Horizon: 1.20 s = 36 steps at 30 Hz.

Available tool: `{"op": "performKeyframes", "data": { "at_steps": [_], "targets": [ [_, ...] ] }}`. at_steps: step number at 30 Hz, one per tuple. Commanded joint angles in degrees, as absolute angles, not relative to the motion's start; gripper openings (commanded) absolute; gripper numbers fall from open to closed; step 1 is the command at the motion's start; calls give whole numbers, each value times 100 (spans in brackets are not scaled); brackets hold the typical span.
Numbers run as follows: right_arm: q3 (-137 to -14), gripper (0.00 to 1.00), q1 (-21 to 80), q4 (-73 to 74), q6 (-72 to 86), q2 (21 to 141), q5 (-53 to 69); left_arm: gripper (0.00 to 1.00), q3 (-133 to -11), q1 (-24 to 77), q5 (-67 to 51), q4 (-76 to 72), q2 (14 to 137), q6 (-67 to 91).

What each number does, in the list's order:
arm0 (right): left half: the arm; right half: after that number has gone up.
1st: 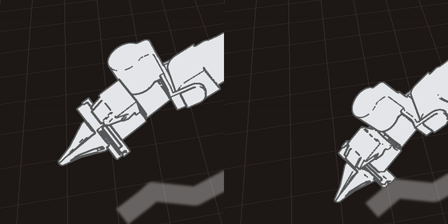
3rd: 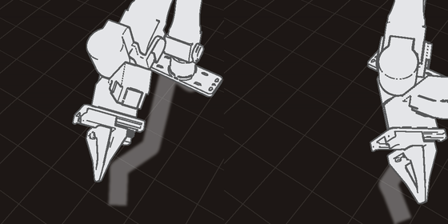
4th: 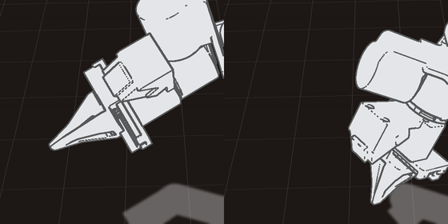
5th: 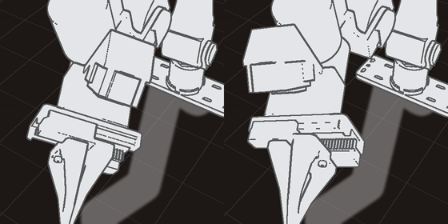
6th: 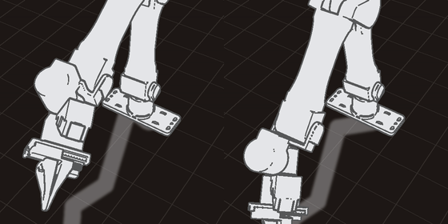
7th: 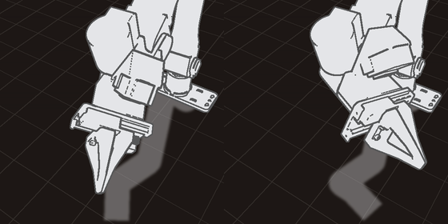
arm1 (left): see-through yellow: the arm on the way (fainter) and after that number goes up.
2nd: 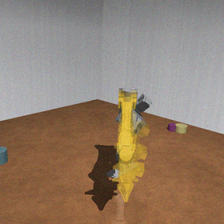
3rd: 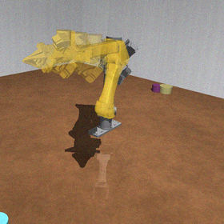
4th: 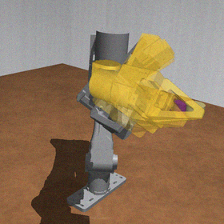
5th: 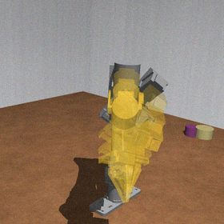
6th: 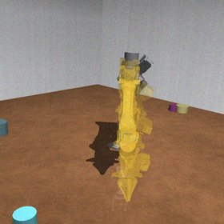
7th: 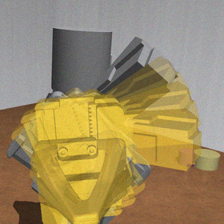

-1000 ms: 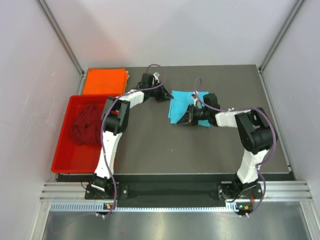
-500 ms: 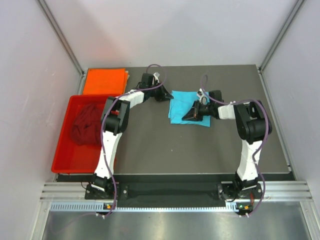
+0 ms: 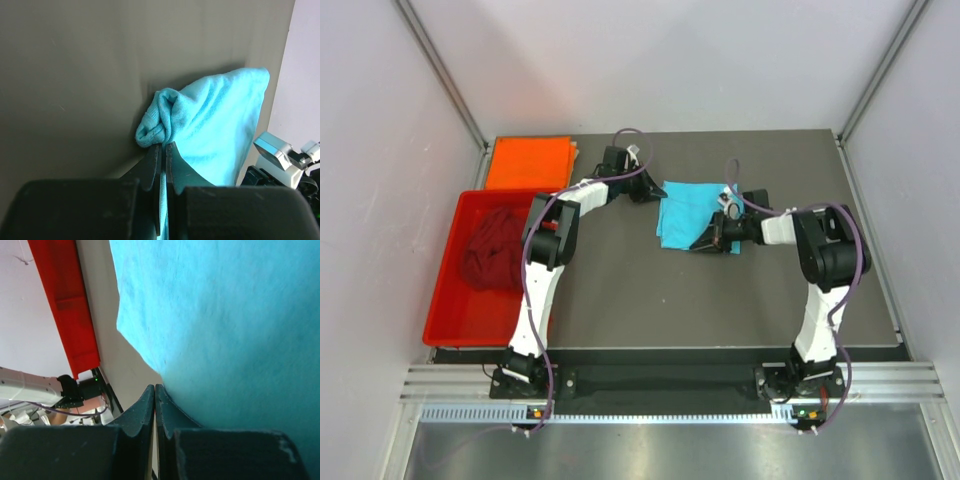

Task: Fold and stack the t-shirts
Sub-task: Fold the tshirt

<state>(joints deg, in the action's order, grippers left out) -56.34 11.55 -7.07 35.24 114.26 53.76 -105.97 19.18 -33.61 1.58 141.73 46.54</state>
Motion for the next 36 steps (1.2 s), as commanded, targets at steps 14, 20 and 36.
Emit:
{"op": "performKeyframes", "data": {
  "at_steps": [14,20,36],
  "targets": [
    [-6654,1,1854,-1335,4262,11636,4983,0,-10521,1907,-3252,299,14186,4588],
    [-6328,0,2065,-1529,4245,11874,4852,0,-10512,1898,-3234,334,14203,4526],
    [-6004,2,986,-79,3173,10660,5001,0,-10547,1890,-3305,264,14326,4605]
  ]
}}
